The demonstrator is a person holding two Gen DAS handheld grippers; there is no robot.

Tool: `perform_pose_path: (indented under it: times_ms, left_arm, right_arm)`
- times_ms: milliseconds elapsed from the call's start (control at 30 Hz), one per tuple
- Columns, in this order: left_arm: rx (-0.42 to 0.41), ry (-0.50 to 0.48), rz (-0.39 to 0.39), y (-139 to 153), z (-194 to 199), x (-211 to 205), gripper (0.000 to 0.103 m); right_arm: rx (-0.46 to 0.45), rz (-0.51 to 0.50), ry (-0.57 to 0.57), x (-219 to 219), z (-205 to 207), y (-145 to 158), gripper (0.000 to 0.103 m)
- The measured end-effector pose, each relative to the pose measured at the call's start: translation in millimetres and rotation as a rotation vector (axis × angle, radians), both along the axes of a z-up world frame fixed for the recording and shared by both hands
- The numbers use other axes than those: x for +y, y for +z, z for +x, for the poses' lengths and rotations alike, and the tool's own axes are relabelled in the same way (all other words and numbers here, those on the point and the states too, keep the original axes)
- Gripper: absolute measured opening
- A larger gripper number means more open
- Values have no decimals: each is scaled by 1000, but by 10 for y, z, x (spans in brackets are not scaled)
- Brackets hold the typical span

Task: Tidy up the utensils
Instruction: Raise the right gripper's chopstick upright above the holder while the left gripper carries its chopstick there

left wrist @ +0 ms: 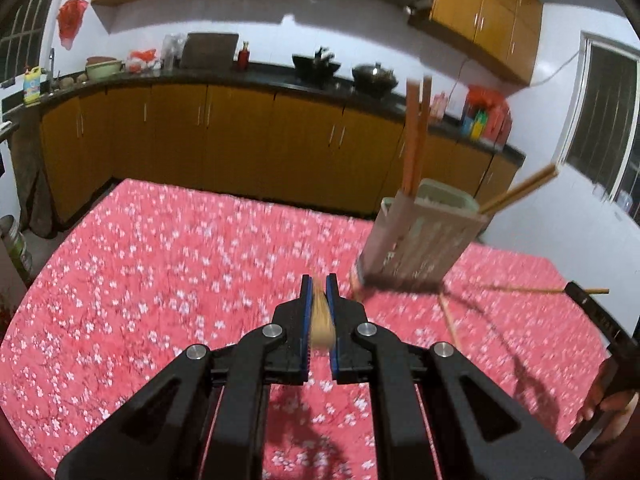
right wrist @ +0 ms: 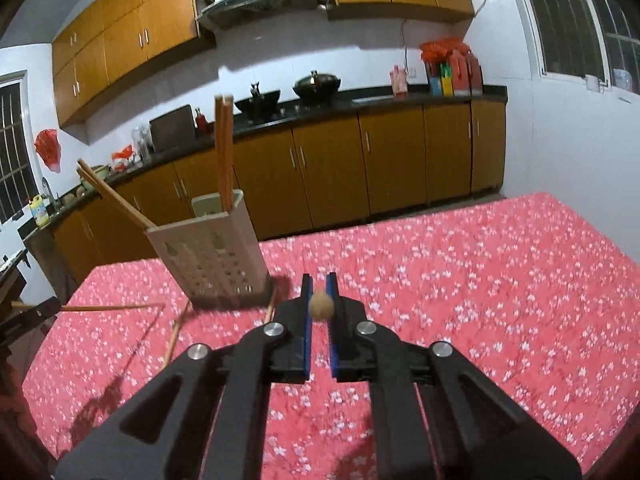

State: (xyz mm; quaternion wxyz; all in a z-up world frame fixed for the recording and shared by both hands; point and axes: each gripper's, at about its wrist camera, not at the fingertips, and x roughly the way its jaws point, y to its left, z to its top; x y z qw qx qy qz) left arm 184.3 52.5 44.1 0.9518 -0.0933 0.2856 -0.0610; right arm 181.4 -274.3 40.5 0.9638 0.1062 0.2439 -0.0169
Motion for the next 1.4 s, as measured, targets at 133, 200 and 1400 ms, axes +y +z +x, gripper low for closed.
perform_pose_path:
  times_ms: [133,200,1400]
  left_arm:
    - [-32,4,-10,110,-9,27,7]
    - [-44,3,-10,161,-5,41,7]
    - [-350,-48,-59,1047,720,-675,7]
  right_arm:
    - [-22,-1,7,5,-5,74,8]
    - [-36,-2,17,20,-3,126,8]
    - [-138,51,190,410,832,1130,8]
